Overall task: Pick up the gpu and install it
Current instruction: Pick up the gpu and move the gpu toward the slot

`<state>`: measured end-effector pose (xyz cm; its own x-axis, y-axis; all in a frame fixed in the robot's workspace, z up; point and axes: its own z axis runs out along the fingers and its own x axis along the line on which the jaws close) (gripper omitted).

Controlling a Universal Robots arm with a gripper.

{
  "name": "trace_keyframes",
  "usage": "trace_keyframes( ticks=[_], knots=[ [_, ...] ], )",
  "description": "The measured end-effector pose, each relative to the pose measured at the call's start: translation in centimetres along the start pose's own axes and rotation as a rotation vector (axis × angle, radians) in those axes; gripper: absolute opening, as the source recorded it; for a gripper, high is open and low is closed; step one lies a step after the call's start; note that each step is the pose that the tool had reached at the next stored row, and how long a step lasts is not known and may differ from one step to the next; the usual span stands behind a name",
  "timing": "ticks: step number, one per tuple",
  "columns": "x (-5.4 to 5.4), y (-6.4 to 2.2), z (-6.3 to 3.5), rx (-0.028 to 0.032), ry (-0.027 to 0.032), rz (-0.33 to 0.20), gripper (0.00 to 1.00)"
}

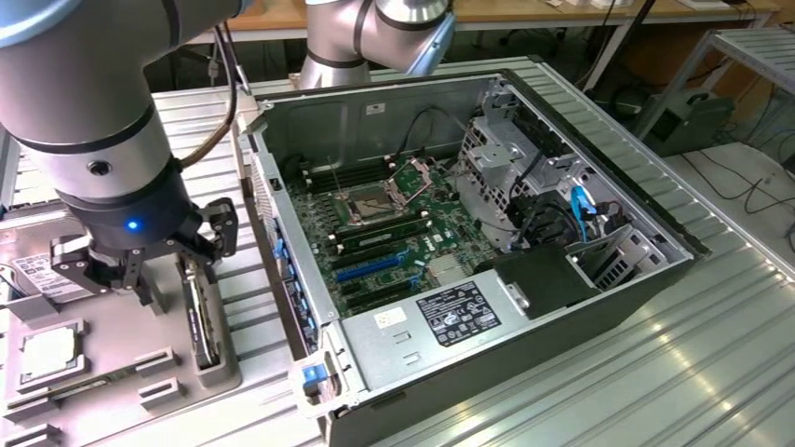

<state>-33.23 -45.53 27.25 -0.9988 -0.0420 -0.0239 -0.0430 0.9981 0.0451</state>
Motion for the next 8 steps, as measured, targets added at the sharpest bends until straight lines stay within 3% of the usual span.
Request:
trace_keyframes(
  ticks=[8],
  knots=[
    [-0.2,-0.66,1.48,0.0001,0.0,0.002,0.66]
  ],
)
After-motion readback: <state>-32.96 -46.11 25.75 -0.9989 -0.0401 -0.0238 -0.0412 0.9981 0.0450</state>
